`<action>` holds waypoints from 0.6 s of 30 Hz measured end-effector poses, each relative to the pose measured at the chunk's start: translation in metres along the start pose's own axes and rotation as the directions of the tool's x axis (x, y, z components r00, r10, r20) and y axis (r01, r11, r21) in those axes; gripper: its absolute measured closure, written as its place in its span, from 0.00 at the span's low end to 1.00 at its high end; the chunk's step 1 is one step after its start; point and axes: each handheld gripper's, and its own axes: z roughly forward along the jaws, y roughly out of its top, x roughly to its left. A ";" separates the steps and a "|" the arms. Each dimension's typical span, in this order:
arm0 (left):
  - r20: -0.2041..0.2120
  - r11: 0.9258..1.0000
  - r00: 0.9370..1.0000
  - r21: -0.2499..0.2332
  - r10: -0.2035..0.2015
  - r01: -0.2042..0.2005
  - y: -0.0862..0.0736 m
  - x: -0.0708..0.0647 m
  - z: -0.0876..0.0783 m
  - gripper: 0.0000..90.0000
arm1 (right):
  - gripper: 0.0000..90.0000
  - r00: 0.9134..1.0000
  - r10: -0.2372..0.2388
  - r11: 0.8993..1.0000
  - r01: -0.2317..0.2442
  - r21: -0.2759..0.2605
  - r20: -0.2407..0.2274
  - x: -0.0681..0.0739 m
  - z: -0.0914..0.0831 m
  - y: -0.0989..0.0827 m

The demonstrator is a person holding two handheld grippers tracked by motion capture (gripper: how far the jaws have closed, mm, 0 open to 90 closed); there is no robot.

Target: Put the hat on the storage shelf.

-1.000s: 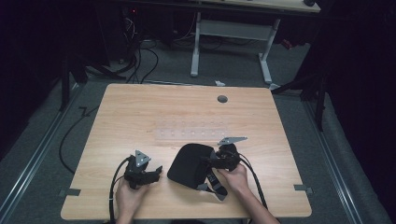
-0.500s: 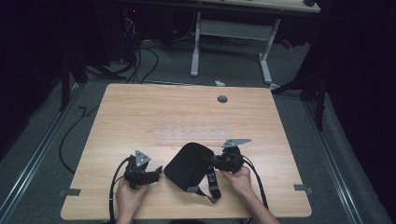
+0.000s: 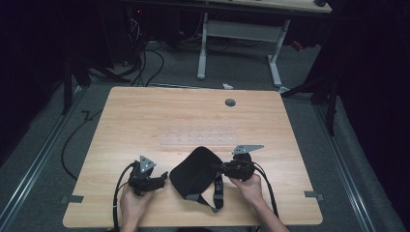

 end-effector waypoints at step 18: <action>0.028 1.000 0.999 0.017 0.023 -0.024 -0.002 -0.002 -0.001 0.25 | 0.95 0.996 0.083 0.992 -0.080 -0.099 0.023 0.001 -0.048 -0.008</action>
